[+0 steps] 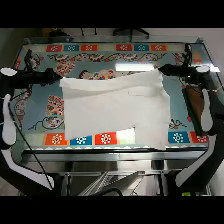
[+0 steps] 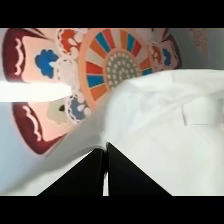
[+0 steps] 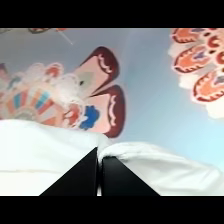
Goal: Fold the shirts.
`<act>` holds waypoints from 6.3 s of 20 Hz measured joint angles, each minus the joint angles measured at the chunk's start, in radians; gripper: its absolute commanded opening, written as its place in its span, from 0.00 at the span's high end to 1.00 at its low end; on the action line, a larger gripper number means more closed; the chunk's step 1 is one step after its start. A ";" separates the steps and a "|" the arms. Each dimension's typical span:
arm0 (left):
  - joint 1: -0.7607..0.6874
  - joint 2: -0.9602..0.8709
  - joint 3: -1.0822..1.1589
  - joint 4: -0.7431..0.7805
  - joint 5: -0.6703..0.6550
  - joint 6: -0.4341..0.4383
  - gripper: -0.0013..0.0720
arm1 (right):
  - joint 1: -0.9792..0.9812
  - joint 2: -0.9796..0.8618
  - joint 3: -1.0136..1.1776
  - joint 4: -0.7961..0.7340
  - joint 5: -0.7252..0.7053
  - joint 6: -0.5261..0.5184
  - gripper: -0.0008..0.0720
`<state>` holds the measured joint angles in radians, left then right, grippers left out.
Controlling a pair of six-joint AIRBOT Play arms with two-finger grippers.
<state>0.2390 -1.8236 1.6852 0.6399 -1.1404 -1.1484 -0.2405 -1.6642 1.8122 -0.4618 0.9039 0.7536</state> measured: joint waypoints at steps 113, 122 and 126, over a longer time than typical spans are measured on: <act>-0.141 0.173 -0.183 0.198 -0.144 -0.225 0.96 | -0.084 0.232 -0.650 -0.196 0.187 0.015 0.96; -0.610 -0.080 -0.151 0.040 0.176 -0.221 0.97 | -0.056 0.436 -0.380 -0.175 0.428 0.097 0.96; -0.769 -0.244 0.012 -0.014 0.243 -0.260 0.97 | -0.054 0.548 -0.248 -0.141 0.547 0.173 0.96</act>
<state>-0.5301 -2.0678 1.6974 0.6262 -0.8974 -1.4082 -0.2943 -1.1160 1.5646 -0.6029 1.4513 0.9264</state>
